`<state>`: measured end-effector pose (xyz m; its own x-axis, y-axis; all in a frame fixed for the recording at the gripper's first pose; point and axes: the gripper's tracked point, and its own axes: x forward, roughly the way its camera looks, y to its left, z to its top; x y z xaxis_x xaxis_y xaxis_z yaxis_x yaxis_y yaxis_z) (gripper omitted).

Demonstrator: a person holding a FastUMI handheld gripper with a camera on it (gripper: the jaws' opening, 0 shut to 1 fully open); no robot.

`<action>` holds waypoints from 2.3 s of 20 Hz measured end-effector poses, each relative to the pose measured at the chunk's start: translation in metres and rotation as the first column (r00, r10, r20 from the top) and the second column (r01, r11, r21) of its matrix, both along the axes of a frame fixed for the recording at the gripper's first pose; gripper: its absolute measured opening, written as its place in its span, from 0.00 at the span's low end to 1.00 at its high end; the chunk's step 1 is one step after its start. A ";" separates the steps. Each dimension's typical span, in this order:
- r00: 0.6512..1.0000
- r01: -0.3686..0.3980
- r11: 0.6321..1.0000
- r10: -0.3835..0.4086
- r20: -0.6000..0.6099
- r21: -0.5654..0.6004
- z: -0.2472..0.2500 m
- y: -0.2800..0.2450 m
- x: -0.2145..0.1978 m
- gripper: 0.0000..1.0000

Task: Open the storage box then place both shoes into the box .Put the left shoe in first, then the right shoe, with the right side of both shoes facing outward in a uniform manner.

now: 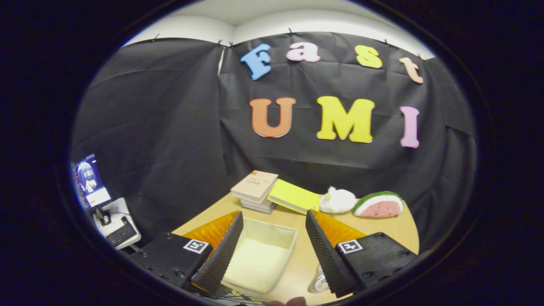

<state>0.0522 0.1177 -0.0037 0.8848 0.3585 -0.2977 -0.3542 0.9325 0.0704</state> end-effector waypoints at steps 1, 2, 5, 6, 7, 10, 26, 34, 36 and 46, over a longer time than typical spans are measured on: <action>0.999 0.043 0.999 -0.043 -0.010 -0.012 -0.009 -0.027 0.000 0.95; 0.996 0.082 0.996 -0.083 -0.028 -0.022 -0.020 -0.052 0.000 0.95; 0.978 0.164 0.986 -0.167 -0.123 -0.031 -0.066 -0.110 -0.001 0.95; 0.971 0.181 0.983 -0.184 -0.152 -0.036 -0.082 -0.125 0.000 0.95; 0.965 0.188 0.981 -0.192 -0.179 -0.043 -0.097 -0.134 0.003 0.95; 0.945 0.172 0.984 -0.181 -0.273 -0.055 -0.142 -0.147 0.015 0.95; 0.644 0.083 0.995 -0.100 -0.759 -0.061 -0.342 -0.126 0.068 0.93; 0.546 0.035 0.995 0.059 -0.836 0.093 -0.350 -0.104 0.068 0.24; 0.553 0.029 0.994 0.075 -0.830 0.110 -0.348 -0.105 0.066 0.11; 0.662 0.019 0.980 0.137 -0.736 0.199 -0.206 -0.093 0.010 0.06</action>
